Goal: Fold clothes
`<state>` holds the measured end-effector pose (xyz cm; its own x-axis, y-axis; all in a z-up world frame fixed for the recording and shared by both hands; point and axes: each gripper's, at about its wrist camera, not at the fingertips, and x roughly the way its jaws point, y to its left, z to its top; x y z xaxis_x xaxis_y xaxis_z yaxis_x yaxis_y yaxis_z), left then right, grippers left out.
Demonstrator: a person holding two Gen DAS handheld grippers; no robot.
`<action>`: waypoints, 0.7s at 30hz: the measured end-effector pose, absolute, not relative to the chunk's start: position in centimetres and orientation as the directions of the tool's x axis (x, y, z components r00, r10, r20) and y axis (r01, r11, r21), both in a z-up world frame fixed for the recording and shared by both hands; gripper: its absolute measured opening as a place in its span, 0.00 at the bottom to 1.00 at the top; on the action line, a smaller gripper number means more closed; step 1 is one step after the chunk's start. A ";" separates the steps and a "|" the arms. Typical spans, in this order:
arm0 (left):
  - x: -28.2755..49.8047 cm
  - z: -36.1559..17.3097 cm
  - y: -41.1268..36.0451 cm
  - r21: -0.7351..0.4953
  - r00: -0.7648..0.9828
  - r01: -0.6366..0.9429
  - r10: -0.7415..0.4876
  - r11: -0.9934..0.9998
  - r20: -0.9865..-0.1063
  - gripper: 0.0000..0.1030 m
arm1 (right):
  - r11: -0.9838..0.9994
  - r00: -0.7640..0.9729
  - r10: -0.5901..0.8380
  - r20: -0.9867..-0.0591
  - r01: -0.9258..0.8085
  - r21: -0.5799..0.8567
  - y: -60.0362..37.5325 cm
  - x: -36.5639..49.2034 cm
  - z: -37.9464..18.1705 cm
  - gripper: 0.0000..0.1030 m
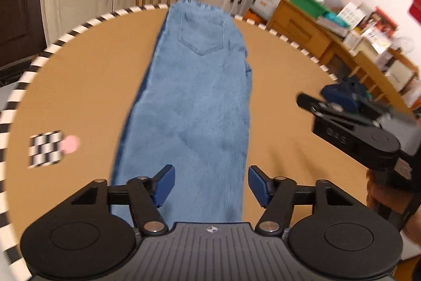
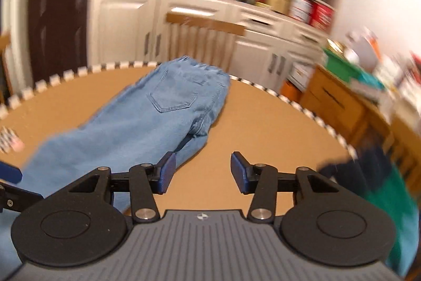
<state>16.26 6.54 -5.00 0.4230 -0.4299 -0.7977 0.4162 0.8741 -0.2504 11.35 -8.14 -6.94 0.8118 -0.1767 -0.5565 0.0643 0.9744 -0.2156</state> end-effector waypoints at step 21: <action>19.0 -8.7 6.3 -0.277 0.364 0.219 -0.342 0.935 -0.866 0.26 | 0.861 0.767 -0.103 -0.634 -0.249 -0.442 -9.0 23.3 -14.3 0.56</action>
<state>19.02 6.35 -8.73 0.3644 -0.3423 -0.8660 0.2192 0.9354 -0.2775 23.34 -9.03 -14.31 0.7668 -0.1035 -0.6335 -0.2493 0.8614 -0.4424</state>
